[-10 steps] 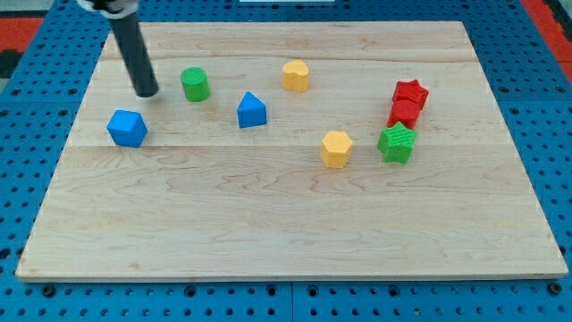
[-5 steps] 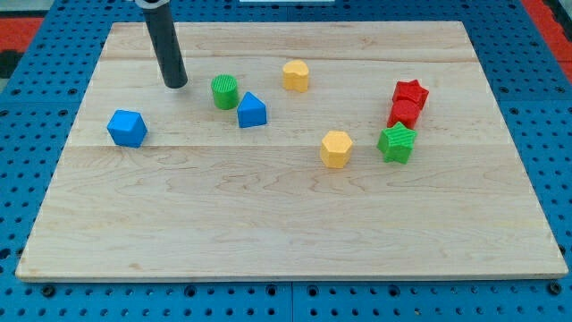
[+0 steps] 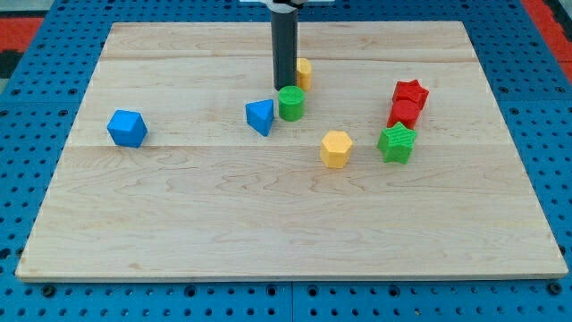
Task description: Push green blocks into red blocks
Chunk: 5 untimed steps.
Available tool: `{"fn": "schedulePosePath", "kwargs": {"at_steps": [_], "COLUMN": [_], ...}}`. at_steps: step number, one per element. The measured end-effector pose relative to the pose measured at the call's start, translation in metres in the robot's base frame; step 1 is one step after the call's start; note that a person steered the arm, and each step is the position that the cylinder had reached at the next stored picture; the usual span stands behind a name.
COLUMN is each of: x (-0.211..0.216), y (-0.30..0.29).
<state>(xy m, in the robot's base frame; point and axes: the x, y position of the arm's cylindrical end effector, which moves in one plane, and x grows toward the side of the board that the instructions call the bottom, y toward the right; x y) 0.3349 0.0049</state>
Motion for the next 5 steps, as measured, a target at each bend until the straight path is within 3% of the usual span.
{"fn": "schedulePosePath", "kwargs": {"at_steps": [1,2,3,4,5], "x": [0.007,0.008,0.019,0.025,0.046], "y": [0.019,-0.065,-0.071,-0.022,-0.017]}}
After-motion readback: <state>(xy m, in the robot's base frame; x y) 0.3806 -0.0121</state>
